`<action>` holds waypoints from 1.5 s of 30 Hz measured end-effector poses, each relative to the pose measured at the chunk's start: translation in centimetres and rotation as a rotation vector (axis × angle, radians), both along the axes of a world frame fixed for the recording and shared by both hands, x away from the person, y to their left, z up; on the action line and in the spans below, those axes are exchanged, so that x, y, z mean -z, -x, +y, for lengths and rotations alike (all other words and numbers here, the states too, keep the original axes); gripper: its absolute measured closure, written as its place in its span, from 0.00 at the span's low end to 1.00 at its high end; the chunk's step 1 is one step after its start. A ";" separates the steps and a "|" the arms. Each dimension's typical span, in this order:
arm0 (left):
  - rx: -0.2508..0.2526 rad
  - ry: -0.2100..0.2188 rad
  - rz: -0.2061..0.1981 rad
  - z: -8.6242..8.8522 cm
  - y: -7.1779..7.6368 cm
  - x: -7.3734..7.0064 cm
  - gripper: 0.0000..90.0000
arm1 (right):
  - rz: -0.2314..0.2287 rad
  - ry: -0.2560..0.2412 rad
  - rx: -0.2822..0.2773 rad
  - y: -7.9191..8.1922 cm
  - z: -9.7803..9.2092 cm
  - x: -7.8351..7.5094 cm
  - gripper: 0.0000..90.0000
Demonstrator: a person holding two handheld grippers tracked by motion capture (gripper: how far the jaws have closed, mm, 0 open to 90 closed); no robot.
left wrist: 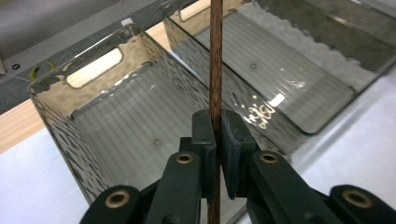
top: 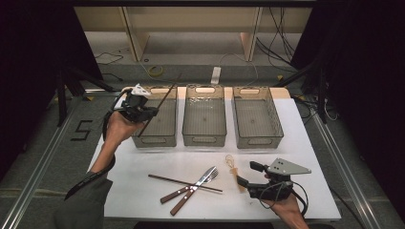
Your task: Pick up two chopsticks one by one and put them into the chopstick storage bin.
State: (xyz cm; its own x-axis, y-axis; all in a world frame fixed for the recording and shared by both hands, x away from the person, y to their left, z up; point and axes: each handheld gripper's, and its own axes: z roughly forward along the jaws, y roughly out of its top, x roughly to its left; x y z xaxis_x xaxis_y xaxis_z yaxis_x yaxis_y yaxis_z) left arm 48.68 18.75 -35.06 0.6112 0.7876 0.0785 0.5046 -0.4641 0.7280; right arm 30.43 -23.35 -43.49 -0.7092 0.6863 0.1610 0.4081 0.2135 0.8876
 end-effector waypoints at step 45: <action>-0.182 -0.028 0.098 1.3 -3.5 5.2 0.70 | 0.001 -0.008 -0.005 0.0 -0.1 0.0 0.29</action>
